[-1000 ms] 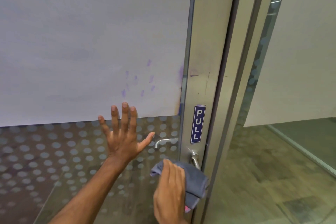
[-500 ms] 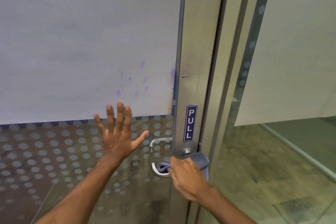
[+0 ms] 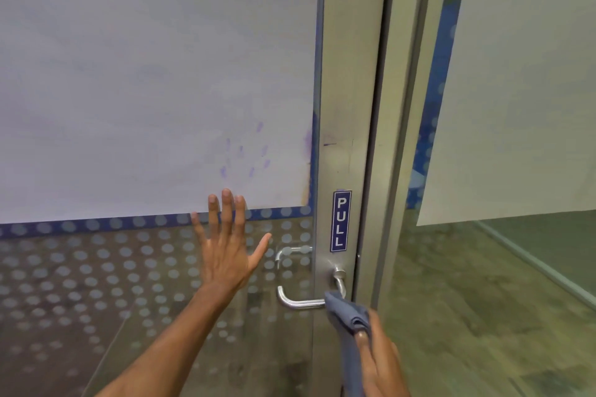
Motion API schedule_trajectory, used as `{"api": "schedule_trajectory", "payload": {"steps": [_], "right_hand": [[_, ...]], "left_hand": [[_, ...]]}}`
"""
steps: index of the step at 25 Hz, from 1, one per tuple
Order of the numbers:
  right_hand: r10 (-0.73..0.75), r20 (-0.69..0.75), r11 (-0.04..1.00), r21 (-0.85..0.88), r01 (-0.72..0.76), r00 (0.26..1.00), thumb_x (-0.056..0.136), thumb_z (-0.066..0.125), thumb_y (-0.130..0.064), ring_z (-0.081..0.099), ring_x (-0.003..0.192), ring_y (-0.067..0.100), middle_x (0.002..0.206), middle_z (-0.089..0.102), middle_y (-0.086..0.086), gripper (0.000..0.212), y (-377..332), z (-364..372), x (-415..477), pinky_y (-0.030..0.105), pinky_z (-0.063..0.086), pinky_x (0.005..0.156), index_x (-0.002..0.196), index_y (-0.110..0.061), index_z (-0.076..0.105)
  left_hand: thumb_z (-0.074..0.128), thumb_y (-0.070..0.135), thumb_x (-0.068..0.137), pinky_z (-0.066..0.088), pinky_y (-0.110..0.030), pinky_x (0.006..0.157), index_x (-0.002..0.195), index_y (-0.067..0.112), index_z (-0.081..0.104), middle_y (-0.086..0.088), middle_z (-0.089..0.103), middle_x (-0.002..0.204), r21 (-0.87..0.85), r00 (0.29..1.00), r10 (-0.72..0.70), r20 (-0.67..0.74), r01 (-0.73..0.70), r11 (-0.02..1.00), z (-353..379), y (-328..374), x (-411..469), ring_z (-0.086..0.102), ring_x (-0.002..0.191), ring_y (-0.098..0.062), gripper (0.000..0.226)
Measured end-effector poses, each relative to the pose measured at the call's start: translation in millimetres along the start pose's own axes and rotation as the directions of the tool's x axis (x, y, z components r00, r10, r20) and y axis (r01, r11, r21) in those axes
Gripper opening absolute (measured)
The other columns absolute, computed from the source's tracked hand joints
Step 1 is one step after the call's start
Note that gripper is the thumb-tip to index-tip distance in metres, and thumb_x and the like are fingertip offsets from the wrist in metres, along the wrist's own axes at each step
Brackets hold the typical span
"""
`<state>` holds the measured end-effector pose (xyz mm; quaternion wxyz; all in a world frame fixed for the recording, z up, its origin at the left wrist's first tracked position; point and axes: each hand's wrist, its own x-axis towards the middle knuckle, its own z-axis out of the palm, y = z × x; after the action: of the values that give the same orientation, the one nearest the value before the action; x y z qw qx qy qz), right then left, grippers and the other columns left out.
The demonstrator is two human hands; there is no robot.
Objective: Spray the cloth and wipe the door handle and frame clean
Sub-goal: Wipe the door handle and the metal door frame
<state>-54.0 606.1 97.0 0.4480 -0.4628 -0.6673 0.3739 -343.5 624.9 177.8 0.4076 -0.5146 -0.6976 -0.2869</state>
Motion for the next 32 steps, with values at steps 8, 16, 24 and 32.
{"api": "schedule_trajectory", "payload": {"steps": [8, 16, 24, 32], "right_hand": [[0.337, 0.070, 0.761, 0.567, -0.316, 0.939, 0.094, 0.042, 0.003, 0.069, 0.065, 0.004, 0.102, 0.065, 0.018, 0.031, 31, 6, -8, 0.023, 0.051, 0.077, 0.124, 0.003, 0.052], [-0.043, 0.157, 0.988, 0.155, 0.019, 0.987, 0.095, 0.048, -0.034, 0.046, 0.124, -0.003, 0.135, 0.050, -0.018, 0.045, 3, 55, -89, 0.011, 0.038, 0.099, 0.139, -0.032, 0.038], [-0.068, 0.097, 0.939, 0.342, 0.031, 0.993, 0.083, 0.069, -0.025, 0.057, 0.117, -0.001, 0.126, 0.063, -0.010, 0.041, -49, 33, -163, 0.022, 0.047, 0.098, 0.123, -0.018, 0.061], [0.290, -0.052, 0.734, 0.652, -0.188, 0.956, 0.092, 0.058, -0.011, 0.066, 0.070, 0.018, 0.082, 0.072, 0.010, 0.009, -52, -51, -192, 0.029, 0.054, 0.061, 0.094, -0.004, 0.064]], "left_hand": [[0.053, 0.040, 0.092, 0.023, -0.033, 0.118, 0.134, 0.014, 0.048, -0.010, 0.039, 0.152, -0.457, 0.941, -0.244, 0.234, 0.328, 0.827, -52, 66, -117, 0.034, 0.142, -0.026, 0.050], [0.042, 0.031, 0.100, 0.048, -0.008, 0.086, 0.107, 0.019, 0.061, 0.005, 0.066, 0.112, -0.514, 0.476, -0.209, 0.854, 0.835, -0.198, -140, 140, -167, 0.064, 0.100, 0.008, 0.023], [0.048, 0.020, 0.099, 0.058, -0.032, 0.072, 0.103, 0.002, 0.072, -0.021, 0.075, 0.097, -0.430, 0.415, -0.128, 0.901, 0.814, -0.390, -214, 98, -192, 0.072, 0.088, -0.030, 0.030], [0.045, 0.024, 0.102, 0.049, -0.030, 0.074, 0.094, 0.002, 0.070, -0.009, 0.073, 0.090, -0.531, 0.521, -0.112, 0.846, 0.840, -0.111, -251, 80, -196, 0.063, 0.085, -0.017, 0.034]]}}
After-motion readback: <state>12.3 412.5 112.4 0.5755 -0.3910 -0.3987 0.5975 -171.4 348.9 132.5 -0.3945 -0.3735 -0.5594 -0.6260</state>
